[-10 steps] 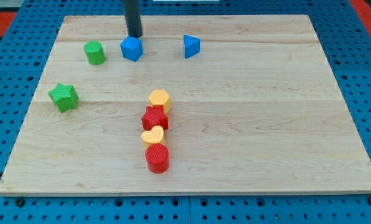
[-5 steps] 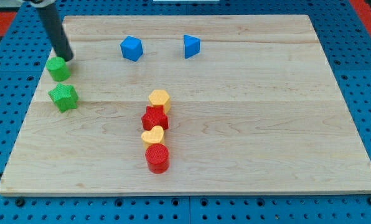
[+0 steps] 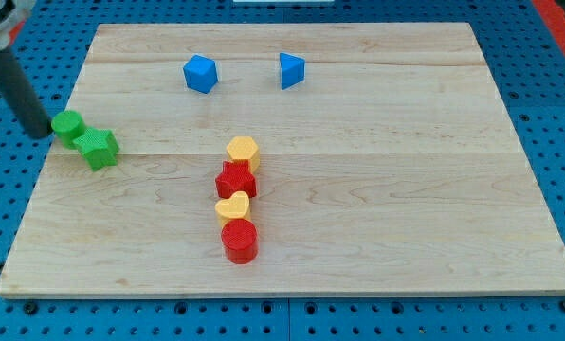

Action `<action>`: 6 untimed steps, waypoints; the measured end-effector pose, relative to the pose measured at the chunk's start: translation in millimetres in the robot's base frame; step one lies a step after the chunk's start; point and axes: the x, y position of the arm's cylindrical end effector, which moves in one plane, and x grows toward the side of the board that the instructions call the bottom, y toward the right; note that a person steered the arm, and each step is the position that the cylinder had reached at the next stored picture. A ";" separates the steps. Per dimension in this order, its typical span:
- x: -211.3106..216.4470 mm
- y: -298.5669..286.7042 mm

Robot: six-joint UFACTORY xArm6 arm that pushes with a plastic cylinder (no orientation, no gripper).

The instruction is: Move both green blocks diagonal to each other

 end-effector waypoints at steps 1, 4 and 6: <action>36.7 0.1; -26.2 36.6; -44.5 8.4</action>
